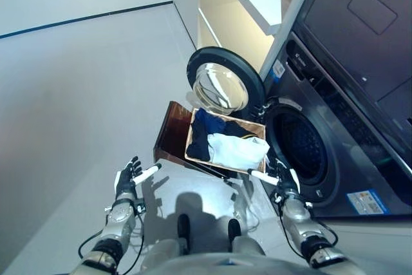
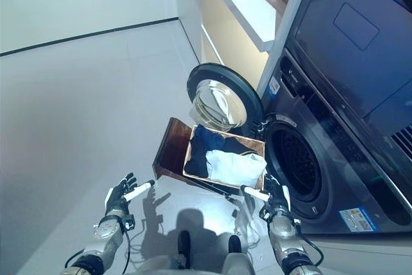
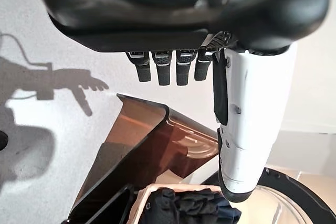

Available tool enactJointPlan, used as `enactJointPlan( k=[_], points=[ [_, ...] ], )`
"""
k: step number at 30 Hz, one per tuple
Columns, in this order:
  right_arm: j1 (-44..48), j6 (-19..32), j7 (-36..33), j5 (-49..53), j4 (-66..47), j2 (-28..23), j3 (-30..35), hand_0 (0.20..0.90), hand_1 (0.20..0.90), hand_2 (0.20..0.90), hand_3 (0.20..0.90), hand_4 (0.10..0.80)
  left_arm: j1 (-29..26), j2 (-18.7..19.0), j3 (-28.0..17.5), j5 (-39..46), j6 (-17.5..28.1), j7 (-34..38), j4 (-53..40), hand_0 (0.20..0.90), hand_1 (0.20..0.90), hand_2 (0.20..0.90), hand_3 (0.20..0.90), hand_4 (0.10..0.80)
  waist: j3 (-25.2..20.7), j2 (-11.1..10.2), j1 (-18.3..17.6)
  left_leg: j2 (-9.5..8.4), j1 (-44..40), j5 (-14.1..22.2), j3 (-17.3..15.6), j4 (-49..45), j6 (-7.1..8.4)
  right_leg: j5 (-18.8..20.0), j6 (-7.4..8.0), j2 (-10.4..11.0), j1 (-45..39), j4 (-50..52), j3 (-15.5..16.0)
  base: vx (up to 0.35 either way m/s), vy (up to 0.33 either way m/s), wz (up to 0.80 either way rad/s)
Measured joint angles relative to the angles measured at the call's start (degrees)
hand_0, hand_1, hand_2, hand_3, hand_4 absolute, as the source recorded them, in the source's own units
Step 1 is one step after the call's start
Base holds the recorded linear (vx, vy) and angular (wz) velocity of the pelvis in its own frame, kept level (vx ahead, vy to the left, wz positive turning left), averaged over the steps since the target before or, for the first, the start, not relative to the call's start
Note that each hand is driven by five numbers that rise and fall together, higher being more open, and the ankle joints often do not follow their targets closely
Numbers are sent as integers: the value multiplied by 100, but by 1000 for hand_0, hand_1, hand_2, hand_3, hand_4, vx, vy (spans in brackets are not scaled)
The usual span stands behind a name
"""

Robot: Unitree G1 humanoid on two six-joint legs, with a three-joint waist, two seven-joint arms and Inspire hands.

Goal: Pick up the clothes and place them into the washing machine

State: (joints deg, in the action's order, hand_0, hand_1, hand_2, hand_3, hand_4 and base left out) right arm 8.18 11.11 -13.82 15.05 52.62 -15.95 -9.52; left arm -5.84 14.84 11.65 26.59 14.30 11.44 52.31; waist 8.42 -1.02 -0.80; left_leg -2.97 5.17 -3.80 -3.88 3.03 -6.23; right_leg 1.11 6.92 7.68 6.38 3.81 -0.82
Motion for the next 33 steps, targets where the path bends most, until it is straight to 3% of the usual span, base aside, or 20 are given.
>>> enactJointPlan(
  k=[5,6,9,10,14,15,16,17,20,23,25,27,28,30,33],
  points=[
    [-37,1,-4,-1,-13,16,0,900,900,900,900,800,37,-48,88,-16,-9,-21,127,900,900,900,900,800,-33,2,-28,-108,-159,131,50,-23,-123,38,-1,-7,245,696,-10,76,229,-18],
    [1,4,-14,0,-37,12,2,900,900,900,900,800,64,-55,92,-21,-11,-26,129,900,900,900,900,800,-5,60,0,-45,-157,144,54,-62,-199,11,-67,19,566,1301,82,37,158,-26],
    [-115,-1,-24,0,-65,30,5,900,900,900,900,800,96,-34,79,-95,-5,-27,113,900,900,900,900,800,-14,92,-124,-116,-207,164,-238,-79,-334,34,-340,305,852,1831,812,104,140,-30],
    [-120,-2,-13,0,-65,35,-3,900,900,900,900,800,104,-27,55,-92,-7,-20,119,900,900,900,900,800,1,123,-127,-107,-178,143,-364,-62,-370,-76,-441,365,893,1894,928,70,11,-6],
    [-130,-5,-11,0,-71,57,-8,900,900,900,900,800,142,-20,57,-90,-8,-9,122,900,900,900,900,800,95,187,-115,-123,-161,102,-562,57,-392,-127,-286,457,898,1544,919,95,-28,9],
    [-120,-4,-10,0,-79,67,-9,900,900,900,900,800,151,-21,48,-89,-9,1,128,900,900,900,900,800,111,192,-108,-138,-161,92,-518,131,-384,-111,-77,424,895,1166,915,171,-51,22],
    [-108,-2,-10,0,-79,71,-10,900,900,900,900,800,147,-18,36,-89,-8,0,128,900,900,900,900,800,131,190,-111,-148,-159,84,-484,144,-392,-76,-18,415,883,978,913,197,-52,24],
    [-100,2,-12,1,-129,70,-11,900,900,900,900,800,135,-20,-4,-89,-6,0,131,900,900,900,900,800,212,158,-131,-193,-166,57,-315,132,-383,30,153,333,895,503,773,71,-21,9],
    [-156,-5,-31,3,-172,51,-3,900,900,900,900,800,67,-70,-45,-89,-4,-7,151,900,900,900,900,800,333,41,-237,-278,-190,55,54,80,-341,336,466,289,879,-483,708,276,-99,30],
    [-192,-18,-37,0,-174,50,-10,900,900,900,900,800,0,-79,-38,-88,-3,-18,152,900,900,900,900,800,410,-164,-341,-358,-309,102,320,110,-149,582,395,316,605,-868,681,203,-100,14],
    [-197,-18,-32,-3,-175,19,-3,900,900,900,900,800,24,-116,-36,-88,-1,-17,153,900,900,900,900,800,427,-183,-341,-305,-419,189,451,117,23,1029,208,251,484,-858,630,240,-169,16],
    [-117,-16,-20,-5,-200,14,-11,900,900,900,900,800,94,-113,-47,-82,-1,6,153,900,900,900,900,800,426,-133,-288,-51,-498,291,464,109,266,1094,-64,-18,395,-856,617,309,-238,21],
    [-76,-14,-18,-6,-215,8,-10,900,900,900,900,800,98,-111,-65,-81,-1,7,153,900,900,900,900,800,427,-127,-276,-12,-495,312,433,101,302,1087,-112,-77,395,-853,644,316,-235,24],
    [57,0,-9,-4,-195,-32,-16,900,900,900,900,800,86,-172,-183,-61,-4,15,195,900,900,900,900,800,430,-108,-303,247,-569,381,534,123,423,991,-342,-308,280,-850,656,283,-211,33],
    [41,0,-19,-24,-192,-267,-126,900,900,900,900,800,-80,-224,-150,-45,-5,-1,222,900,900,900,900,800,421,-73,-341,485,-656,413,775,118,549,882,-387,-521,63,-848,653,275,-247,58]
  ],
)
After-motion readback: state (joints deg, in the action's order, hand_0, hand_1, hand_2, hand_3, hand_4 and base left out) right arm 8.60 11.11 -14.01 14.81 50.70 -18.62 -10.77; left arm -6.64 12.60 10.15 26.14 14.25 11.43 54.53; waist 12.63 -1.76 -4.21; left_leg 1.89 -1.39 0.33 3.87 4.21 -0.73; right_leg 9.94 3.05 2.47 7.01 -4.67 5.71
